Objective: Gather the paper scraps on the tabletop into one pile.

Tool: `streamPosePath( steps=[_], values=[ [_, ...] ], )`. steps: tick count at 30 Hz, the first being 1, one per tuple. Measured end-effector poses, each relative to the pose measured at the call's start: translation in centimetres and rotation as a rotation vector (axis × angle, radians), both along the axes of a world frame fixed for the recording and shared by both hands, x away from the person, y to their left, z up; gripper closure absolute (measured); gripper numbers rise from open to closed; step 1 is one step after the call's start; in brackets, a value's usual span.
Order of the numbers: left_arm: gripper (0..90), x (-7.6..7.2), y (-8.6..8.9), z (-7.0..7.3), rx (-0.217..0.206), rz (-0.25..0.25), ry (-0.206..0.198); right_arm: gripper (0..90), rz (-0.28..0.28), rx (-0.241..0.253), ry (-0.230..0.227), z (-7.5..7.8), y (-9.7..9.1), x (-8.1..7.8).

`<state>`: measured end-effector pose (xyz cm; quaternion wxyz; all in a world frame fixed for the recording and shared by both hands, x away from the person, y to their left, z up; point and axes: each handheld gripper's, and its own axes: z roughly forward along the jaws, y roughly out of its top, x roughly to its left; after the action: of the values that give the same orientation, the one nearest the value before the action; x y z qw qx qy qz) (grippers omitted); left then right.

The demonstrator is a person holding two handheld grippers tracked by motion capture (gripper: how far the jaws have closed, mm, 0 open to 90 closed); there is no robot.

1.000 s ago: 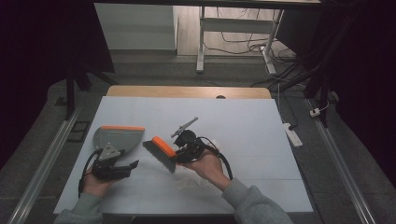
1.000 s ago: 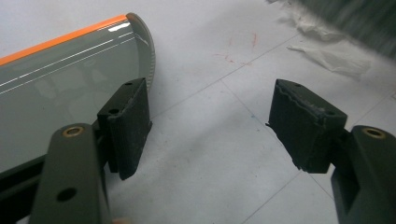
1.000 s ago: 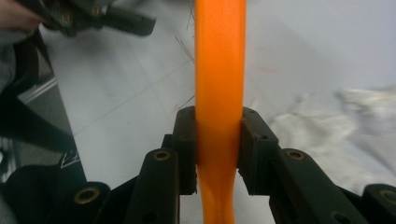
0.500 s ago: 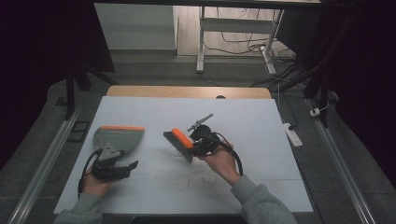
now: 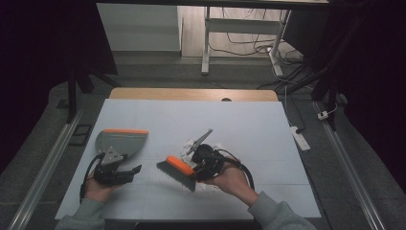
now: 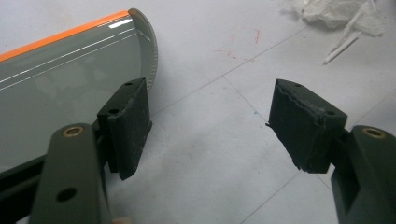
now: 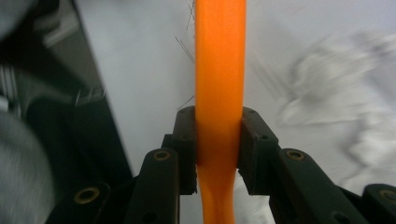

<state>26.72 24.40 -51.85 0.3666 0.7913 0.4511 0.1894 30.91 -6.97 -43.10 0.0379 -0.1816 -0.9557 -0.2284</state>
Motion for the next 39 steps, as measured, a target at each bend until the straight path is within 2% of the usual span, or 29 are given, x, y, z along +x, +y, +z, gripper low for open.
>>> streamPosePath(
  steps=[5, 8, 9, 10, 12, 14, 17, 18, 21, 22, 23, 24, 30, 36, 38, 39],
  values=[
    [30.1, 0.0, 0.0, 0.0, -0.001, 0.003, -0.001, 70.7, 0.095, -0.073, 0.036, -1.6, 1.9, -1.1],
    [30.1, 0.0, 0.1, 0.0, 0.0, 0.004, 0.001, 70.7, 0.121, -0.11, 0.028, -2.1, 3.0, -1.2],
    [30.1, 0.0, 0.1, 0.0, 0.001, 0.004, 0.001, 70.7, 0.126, -0.12, 0.009, -2.2, 3.3, -0.9],
    [30.1, 0.0, 0.1, 0.0, 0.003, 0.003, 0.002, 70.7, 0.113, -0.127, 0.011, -2.2, 3.4, -0.7],
    [30.1, 0.0, 0.2, 0.0, 0.001, 0.002, 0.0, 70.7, 0.096, -0.143, -0.015, -2.3, 3.3, 0.5],
    [30.1, -0.1, 0.2, 0.0, -0.002, 0.005, 0.001, 70.6, 0.053, -0.153, -0.02, -2.3, 2.9, 1.6],
    [30.1, -0.1, 0.2, 0.0, -0.003, 0.005, 0.0, 70.6, -0.008, -0.17, -0.068, -2.1, 2.0, 3.3],
    [30.1, -0.1, 0.1, 0.0, -0.001, 0.003, 0.0, 70.6, -0.042, -0.168, -0.071, -1.9, 1.6, 3.8],
    [30.1, 0.0, 0.1, 0.0, 0.0, 0.001, 0.002, 70.7, -0.089, -0.168, -0.13, -1.3, 0.4, 4.7],
    [30.1, 0.0, 0.1, -0.1, -0.002, 0.003, 0.003, 70.7, -0.089, -0.159, -0.133, -0.9, 0.0, 4.8],
    [30.1, 0.0, 0.2, -0.1, -0.001, 0.003, 0.004, 70.7, -0.095, -0.116, -0.123, -0.2, -0.6, 4.8],
    [30.1, 0.0, 0.2, -0.1, -0.001, 0.004, 0.004, 70.7, -0.093, -0.096, -0.123, 0.4, -1.1, 4.6],
    [30.1, 0.0, 0.0, -0.1, 0.005, 0.001, 0.003, 70.7, -0.074, -0.054, -0.162, 3.2, -4.1, 3.3],
    [30.1, 0.0, -0.2, -0.1, 0.01, -0.002, 0.005, 70.7, -0.079, -0.052, -0.181, 2.8, -6.2, 2.6],
    [30.1, 0.0, -0.1, -0.1, 0.01, -0.002, 0.004, 70.7, -0.06, -0.04, -0.159, 2.4, -6.5, 2.3],
    [30.1, 0.0, -0.1, -0.1, 0.008, -0.001, 0.005, 70.7, -0.032, -0.04, -0.143, 2.2, -6.6, 2.0]
  ],
)
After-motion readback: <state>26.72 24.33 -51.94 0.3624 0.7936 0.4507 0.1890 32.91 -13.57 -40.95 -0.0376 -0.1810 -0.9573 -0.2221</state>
